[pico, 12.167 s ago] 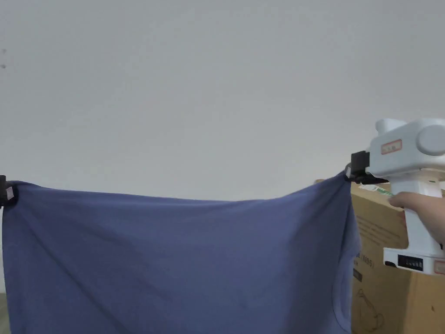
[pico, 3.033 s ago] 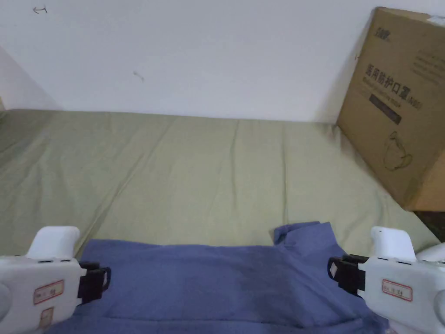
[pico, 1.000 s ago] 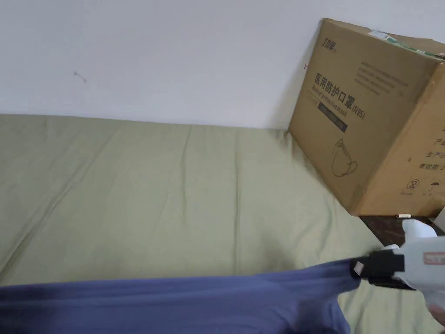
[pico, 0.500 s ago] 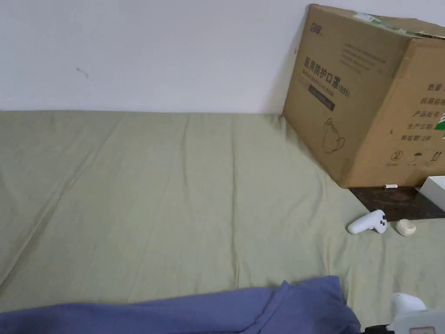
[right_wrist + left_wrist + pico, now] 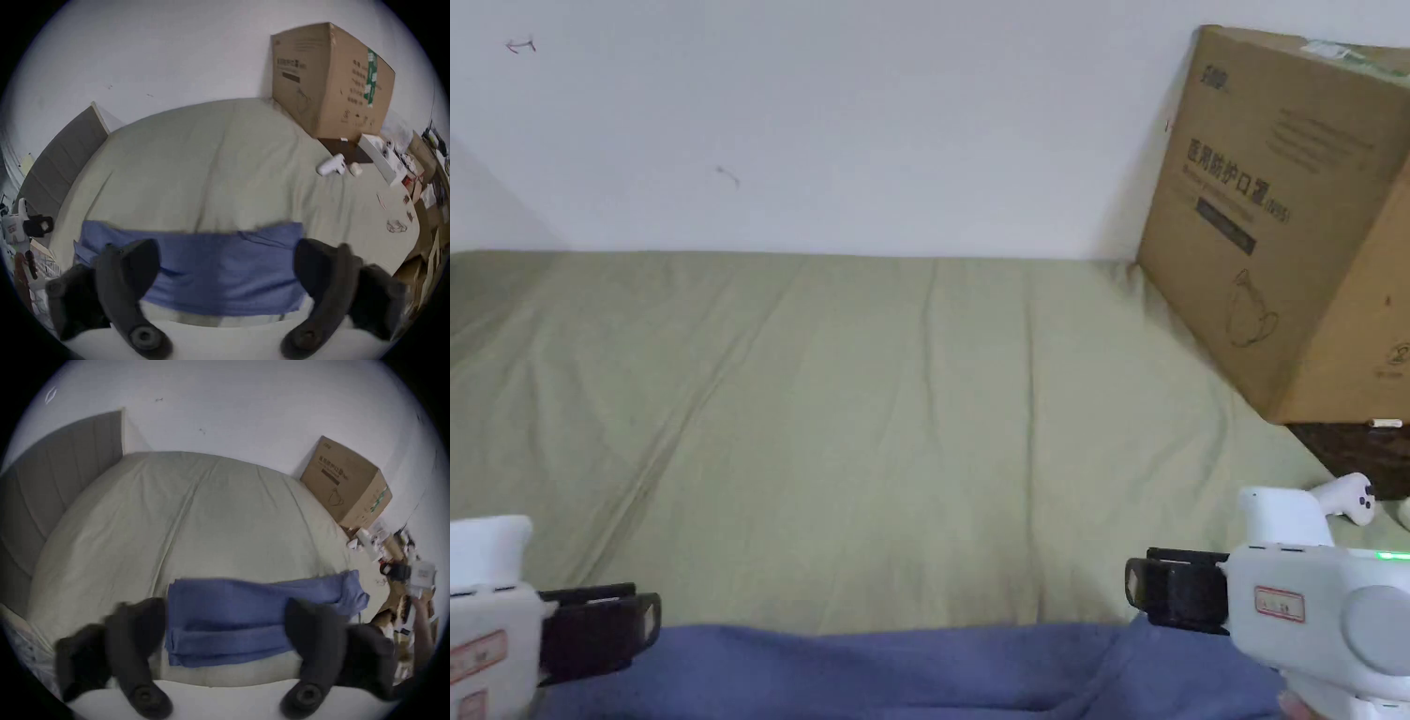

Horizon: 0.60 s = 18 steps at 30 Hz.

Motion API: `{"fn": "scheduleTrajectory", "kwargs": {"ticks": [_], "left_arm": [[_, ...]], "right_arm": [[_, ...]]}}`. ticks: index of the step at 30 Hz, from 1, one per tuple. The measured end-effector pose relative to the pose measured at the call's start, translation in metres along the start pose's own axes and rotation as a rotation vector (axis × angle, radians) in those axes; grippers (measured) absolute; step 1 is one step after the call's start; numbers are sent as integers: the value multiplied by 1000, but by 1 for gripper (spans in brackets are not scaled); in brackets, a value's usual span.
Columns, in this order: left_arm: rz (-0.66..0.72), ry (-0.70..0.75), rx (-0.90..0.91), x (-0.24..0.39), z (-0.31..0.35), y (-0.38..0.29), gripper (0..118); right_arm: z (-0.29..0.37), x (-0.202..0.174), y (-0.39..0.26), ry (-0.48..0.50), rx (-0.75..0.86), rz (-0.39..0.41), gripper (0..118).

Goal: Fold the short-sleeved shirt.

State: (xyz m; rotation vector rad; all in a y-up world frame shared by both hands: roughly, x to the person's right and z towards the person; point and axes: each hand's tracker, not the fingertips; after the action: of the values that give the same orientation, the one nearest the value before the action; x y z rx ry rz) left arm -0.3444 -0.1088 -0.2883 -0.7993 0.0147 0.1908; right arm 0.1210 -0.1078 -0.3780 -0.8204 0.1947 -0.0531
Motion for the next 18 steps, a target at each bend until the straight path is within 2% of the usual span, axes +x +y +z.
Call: {"fn": "scheduleTrajectory", "kwargs": {"ticks": [1,2,3,4,11,13,16,18], "left_arm": [[-31,-15,23,9,-4,-1,64],[-43,-17,22,16,-8,-2,28],[-43,-8,12,24,-13,-3,1],[-36,-4,13,23,-18,-4,1],[-23,-33,-25,8,-32,-7,1],[110,-170,-67,-27,-39,0,1],[319,-568,-184,-97,-56,2,1],[458,-700,-210,-141,-71,-11,2]], "right_arm": [[-4,-8,0,10,3,2,87],[-8,-14,-1,4,2,3,54],[-14,-20,-2,-7,-2,14,14],[-18,-23,-4,-15,-8,17,0],[-31,-25,-6,18,-53,17,0],[-29,-22,-6,16,-58,22,0],[-29,-16,-6,19,-83,29,0],[-25,-16,-11,11,-99,33,0]]}}
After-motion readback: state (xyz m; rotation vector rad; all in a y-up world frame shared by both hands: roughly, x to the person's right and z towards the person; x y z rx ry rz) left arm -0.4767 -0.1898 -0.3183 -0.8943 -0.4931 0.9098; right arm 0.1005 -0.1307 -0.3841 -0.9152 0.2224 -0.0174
